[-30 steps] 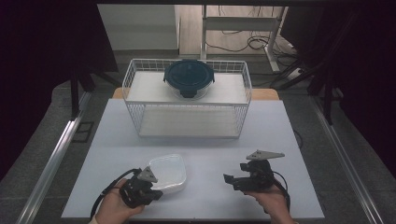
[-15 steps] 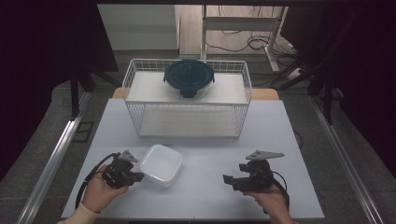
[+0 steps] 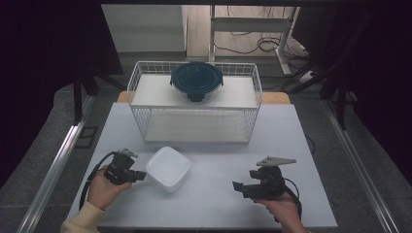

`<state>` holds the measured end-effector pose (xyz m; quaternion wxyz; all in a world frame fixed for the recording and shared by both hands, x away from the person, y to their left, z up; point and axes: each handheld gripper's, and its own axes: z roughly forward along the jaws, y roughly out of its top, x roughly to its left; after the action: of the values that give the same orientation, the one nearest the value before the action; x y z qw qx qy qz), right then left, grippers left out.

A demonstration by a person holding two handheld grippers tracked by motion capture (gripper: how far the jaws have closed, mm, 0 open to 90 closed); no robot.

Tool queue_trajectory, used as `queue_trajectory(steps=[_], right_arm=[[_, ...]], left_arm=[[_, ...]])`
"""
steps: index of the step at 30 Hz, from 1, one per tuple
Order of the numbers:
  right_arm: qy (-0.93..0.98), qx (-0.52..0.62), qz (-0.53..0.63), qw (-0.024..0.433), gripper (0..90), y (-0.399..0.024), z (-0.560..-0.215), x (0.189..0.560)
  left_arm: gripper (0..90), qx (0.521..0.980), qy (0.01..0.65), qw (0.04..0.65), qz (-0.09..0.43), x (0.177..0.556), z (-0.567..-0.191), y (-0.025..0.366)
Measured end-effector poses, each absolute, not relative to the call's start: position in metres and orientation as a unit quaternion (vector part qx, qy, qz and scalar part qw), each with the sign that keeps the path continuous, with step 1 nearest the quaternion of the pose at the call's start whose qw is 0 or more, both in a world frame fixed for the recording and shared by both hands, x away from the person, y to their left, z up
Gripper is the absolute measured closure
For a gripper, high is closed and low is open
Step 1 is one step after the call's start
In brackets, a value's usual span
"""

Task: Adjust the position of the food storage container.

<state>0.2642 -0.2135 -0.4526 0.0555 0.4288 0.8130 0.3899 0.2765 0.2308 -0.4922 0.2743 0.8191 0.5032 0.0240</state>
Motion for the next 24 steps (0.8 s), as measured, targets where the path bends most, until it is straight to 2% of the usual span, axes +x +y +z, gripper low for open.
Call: queue_trajectory(steps=[6, 24], right_arm=[[0.814, 0.429, 0.387, 0.055, 18.7, -0.213, -0.454, 0.265], [0.813, 0.434, 0.384, 0.057, 18.7, -0.215, -0.455, 0.266]], left_arm=[[90.0, 0.804, 0.524, 0.282, 0.021, 0.280, -0.492, 0.237], [90.0, 0.810, 0.510, 0.289, 0.002, 0.327, -0.496, 0.194]])
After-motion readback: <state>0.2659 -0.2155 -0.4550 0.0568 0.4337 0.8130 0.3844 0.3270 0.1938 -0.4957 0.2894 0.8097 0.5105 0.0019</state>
